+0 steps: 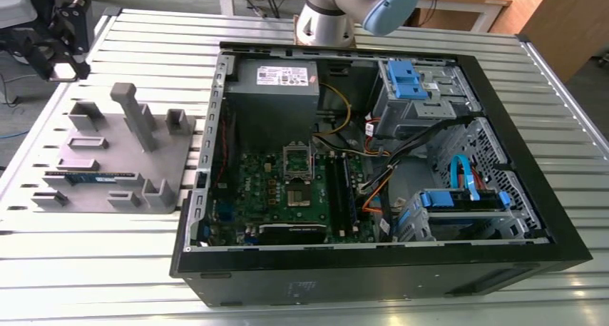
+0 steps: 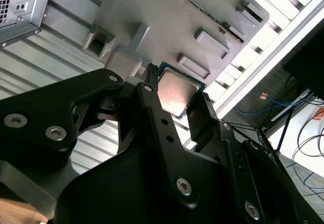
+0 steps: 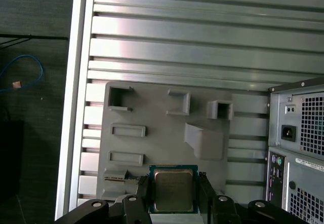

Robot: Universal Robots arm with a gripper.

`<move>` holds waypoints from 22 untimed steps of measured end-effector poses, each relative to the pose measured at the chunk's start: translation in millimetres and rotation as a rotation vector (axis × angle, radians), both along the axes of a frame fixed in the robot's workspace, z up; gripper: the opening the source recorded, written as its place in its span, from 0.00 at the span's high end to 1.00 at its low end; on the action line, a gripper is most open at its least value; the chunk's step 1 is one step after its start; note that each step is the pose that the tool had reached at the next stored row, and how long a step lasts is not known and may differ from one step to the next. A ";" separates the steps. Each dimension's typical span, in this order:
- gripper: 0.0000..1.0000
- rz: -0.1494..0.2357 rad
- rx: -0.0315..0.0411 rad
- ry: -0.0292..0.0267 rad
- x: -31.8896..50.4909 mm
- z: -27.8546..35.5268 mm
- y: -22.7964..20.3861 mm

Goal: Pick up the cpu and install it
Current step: 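Pick up the cpu and move it towards the insertion slot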

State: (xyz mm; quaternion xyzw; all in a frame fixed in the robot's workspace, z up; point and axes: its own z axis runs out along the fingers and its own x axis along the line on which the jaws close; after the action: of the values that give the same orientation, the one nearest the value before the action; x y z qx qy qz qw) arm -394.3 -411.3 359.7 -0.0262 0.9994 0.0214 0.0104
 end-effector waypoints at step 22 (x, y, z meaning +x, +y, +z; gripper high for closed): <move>0.53 0.000 0.0000 -0.0001 8.6 0.0 0.0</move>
State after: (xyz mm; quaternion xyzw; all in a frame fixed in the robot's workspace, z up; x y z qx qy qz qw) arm -385.7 -411.3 359.7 -0.0262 0.9994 0.0215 0.0104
